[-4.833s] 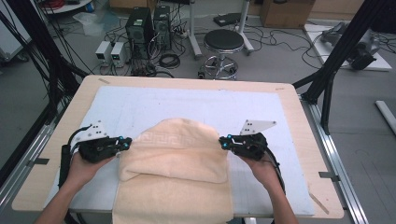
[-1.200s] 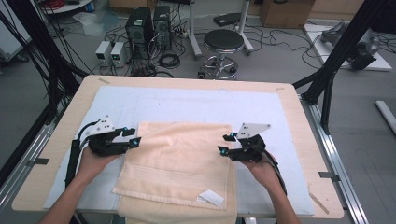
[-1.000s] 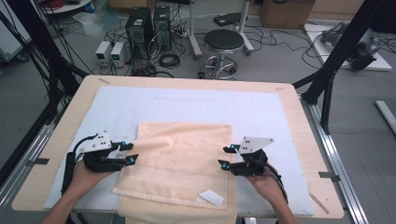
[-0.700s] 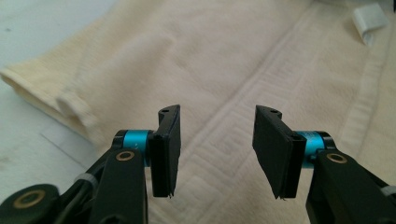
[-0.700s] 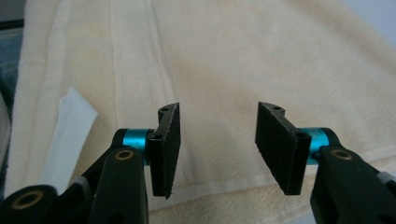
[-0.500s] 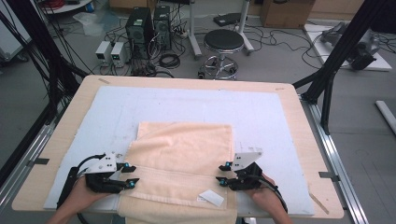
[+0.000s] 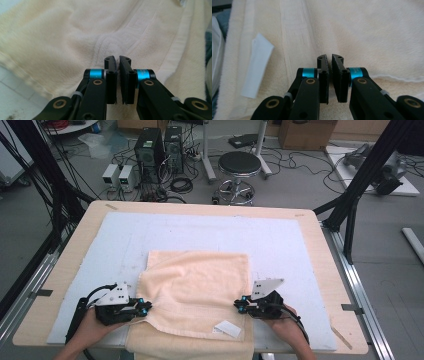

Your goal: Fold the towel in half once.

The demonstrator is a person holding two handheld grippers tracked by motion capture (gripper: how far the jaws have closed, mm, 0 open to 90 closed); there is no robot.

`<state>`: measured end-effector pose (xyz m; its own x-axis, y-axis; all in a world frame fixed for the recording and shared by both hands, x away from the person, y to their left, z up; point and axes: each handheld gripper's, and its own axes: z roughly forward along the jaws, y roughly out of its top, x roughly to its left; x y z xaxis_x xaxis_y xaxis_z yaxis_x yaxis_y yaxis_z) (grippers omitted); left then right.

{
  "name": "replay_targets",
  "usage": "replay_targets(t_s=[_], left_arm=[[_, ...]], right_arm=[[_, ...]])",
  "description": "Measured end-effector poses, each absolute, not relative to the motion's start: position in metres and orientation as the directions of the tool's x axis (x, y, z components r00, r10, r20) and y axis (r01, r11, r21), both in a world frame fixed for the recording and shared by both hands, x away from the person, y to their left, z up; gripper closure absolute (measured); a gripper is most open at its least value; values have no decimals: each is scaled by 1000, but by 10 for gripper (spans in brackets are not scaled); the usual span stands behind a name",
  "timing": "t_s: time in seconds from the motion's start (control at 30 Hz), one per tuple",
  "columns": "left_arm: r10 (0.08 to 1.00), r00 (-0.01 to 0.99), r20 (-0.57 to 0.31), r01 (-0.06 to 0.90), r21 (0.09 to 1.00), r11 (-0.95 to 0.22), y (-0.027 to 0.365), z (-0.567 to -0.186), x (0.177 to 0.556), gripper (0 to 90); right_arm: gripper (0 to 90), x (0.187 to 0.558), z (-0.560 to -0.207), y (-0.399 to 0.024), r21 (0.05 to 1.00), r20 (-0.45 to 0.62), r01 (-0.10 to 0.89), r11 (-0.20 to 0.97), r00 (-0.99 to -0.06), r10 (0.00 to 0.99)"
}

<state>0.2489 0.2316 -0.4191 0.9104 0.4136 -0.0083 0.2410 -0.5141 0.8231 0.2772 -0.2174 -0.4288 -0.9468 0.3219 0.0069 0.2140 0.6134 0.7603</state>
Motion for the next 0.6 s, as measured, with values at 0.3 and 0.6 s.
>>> replay_targets(t_s=[0.3, 0.6], left_arm=[[374, 927, 2, 201, 841, -502, 230, -407, 229, 841], [408, 913, -16, 238, 833, -500, 234, -412, 221, 713]], right_arm=[[843, 263, -408, -233, 801, -17, 185, 570, -944, 329], [719, 250, -408, -239, 808, -16, 194, 557, -937, 349]])
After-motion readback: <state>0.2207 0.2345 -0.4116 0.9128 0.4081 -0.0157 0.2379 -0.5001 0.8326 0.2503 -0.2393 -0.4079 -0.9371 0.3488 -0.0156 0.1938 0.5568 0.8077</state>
